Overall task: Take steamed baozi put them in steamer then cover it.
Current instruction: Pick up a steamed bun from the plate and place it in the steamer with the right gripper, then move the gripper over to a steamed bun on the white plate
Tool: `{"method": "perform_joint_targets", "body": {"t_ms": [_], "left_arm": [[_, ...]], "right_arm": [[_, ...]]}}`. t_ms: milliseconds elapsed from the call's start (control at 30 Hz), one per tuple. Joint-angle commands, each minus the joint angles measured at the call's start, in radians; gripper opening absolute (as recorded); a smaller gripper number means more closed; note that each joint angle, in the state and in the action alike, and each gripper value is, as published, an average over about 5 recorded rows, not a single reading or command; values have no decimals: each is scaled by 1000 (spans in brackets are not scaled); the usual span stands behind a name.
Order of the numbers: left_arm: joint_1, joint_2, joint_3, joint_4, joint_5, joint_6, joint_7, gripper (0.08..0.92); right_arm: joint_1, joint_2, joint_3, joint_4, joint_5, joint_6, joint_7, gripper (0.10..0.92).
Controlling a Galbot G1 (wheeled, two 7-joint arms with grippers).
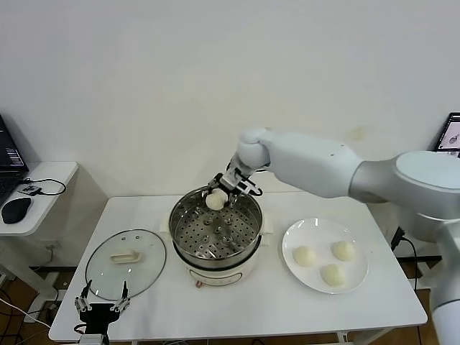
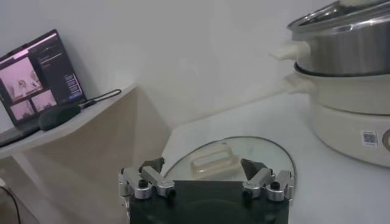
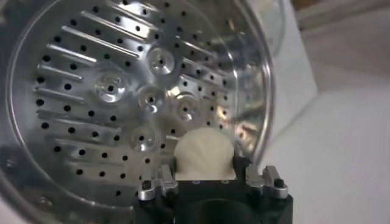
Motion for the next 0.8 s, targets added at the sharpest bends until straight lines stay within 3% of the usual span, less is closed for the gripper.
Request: {"method": "perform_joint_targets", "body": {"t_ms": [33,367,500,633,800], "left_arm": [[0,1,-1,-1,0,0,-1,823],[-4,3,-4,7,-1,-2,-1,823],[-5,3,-4,8,0,-3,-2,823],[-3,2,-4,4,0,-3,-3,823],[3,4,-8,-11,-2,-2,-2,823]], "right_arm": [[-33,56,-16,-80,-124,126,11,618],[-69,91,11,-165,-220,191,41,657],[-67,91,18,-157,-189,187,48,731],[-21,69,8,-103,-106,150,30,809],[104,-24,-21,67,136,-30,-46,822]]}}
